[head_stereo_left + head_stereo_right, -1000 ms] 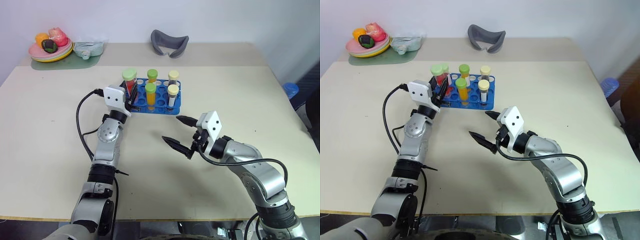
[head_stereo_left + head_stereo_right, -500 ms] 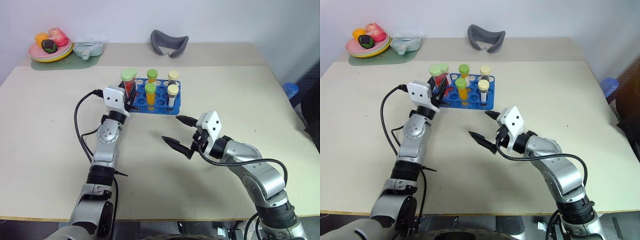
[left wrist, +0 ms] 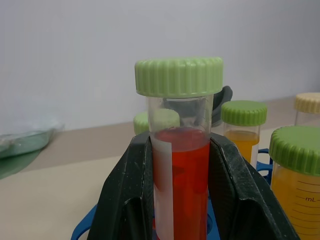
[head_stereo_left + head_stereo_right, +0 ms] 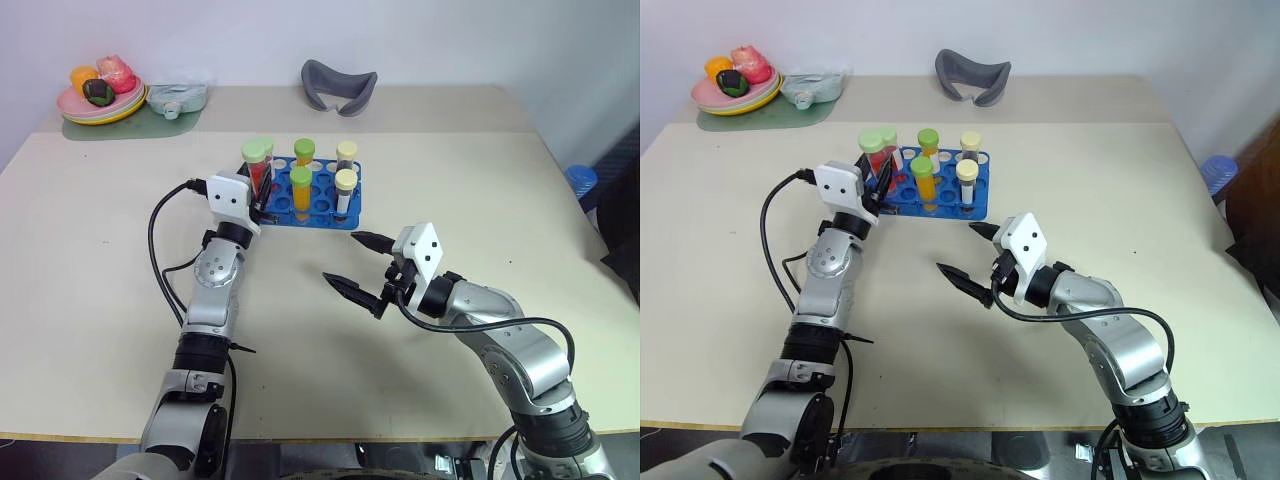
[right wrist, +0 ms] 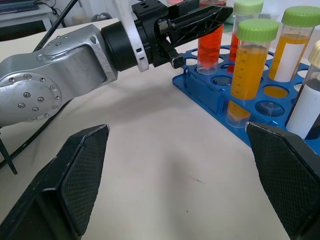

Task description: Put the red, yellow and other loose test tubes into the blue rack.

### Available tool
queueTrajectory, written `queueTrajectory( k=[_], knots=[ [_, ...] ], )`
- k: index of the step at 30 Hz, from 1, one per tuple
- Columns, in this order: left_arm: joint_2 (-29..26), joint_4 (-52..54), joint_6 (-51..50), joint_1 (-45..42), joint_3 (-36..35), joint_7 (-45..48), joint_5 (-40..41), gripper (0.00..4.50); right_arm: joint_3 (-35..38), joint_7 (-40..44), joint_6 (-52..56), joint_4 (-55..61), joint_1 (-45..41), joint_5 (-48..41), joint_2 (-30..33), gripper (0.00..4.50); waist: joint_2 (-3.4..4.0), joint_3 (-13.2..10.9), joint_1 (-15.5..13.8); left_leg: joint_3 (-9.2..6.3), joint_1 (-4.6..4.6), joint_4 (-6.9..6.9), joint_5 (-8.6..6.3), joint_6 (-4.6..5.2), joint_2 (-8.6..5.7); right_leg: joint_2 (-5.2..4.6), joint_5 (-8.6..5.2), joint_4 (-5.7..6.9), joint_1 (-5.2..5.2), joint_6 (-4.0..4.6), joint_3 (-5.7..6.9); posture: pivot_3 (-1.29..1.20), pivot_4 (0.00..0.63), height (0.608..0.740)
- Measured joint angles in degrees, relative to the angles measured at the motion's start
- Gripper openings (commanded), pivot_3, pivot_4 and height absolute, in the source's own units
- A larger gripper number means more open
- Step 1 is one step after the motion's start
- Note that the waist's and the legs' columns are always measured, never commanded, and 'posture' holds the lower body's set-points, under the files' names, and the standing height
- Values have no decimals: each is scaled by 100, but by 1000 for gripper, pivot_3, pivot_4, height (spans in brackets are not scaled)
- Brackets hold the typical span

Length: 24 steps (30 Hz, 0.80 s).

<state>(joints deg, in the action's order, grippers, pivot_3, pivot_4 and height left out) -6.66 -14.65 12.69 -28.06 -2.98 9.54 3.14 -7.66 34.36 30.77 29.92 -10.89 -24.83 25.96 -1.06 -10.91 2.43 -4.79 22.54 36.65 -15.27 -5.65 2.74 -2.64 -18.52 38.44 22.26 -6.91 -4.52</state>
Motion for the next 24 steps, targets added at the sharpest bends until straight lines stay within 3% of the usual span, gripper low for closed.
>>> queueTrajectory(
  k=[24],
  knots=[
    [9,-72,-36,-77,10,-131,-104,1121,-1,21,0,0,0,0,0,4500,1,0,0,0,-3,-2,0,0,0,0,0,-1,-3,0,0,0,150,740]
  ],
)
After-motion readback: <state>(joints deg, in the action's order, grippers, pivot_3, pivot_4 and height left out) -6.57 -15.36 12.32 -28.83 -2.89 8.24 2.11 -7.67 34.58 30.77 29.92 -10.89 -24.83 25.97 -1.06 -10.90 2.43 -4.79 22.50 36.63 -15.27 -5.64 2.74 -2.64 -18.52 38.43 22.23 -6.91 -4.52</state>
